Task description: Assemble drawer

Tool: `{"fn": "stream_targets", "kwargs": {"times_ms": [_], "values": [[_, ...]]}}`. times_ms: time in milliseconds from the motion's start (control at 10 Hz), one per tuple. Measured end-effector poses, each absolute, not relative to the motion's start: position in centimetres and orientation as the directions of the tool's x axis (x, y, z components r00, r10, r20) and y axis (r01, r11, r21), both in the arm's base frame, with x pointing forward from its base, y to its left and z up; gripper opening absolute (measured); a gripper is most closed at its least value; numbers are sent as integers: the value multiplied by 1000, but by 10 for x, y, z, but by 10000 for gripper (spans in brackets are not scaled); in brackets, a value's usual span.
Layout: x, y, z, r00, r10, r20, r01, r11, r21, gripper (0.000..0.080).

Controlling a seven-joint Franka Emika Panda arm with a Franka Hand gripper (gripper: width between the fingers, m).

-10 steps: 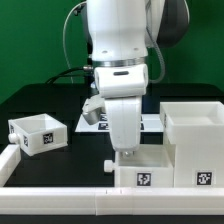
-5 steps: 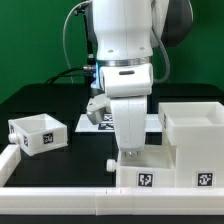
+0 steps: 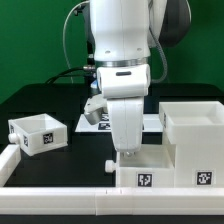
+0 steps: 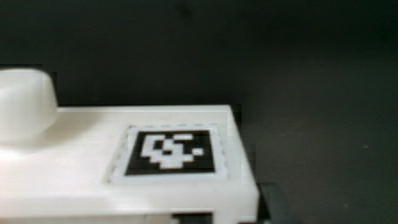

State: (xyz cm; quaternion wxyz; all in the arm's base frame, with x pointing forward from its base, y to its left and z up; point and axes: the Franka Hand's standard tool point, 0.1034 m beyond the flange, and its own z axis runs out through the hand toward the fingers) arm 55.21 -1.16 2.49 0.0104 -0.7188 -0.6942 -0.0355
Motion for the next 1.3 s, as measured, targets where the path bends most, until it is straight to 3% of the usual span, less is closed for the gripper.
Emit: {"fn": "stream_targets", "kwargs": {"times_ms": [1300], "values": [[553,-13,27,8,998,63,999,-11,37,41]]}}
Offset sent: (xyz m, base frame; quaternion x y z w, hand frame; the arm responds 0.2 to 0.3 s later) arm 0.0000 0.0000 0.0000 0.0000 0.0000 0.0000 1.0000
